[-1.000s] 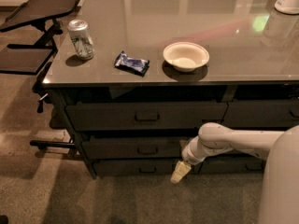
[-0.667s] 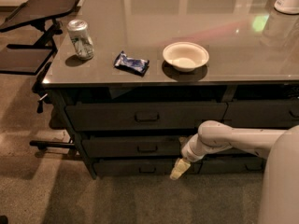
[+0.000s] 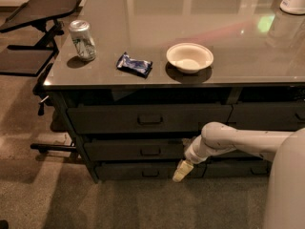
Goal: Close middle drawer
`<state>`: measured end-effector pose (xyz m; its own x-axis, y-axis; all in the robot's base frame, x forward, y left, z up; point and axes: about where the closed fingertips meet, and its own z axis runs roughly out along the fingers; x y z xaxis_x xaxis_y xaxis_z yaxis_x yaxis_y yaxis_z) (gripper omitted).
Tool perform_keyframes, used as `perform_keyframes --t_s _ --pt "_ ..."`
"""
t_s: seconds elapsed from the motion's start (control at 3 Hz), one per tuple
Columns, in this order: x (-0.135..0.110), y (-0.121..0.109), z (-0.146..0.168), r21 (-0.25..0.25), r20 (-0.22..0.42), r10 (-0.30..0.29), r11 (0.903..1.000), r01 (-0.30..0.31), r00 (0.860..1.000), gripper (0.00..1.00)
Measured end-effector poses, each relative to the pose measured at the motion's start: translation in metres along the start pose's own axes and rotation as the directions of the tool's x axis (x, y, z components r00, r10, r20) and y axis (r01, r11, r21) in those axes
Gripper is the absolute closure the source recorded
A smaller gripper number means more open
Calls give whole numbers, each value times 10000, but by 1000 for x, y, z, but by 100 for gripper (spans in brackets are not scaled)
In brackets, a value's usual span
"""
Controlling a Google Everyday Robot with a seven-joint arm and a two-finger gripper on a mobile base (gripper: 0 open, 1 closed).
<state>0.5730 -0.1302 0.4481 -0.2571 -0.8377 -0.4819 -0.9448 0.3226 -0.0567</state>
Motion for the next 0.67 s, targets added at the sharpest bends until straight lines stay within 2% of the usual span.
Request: perform_keyframes --t_s 0.67 --pt "-3 -3 -1 90 36 -47 9999 46 10000 0"
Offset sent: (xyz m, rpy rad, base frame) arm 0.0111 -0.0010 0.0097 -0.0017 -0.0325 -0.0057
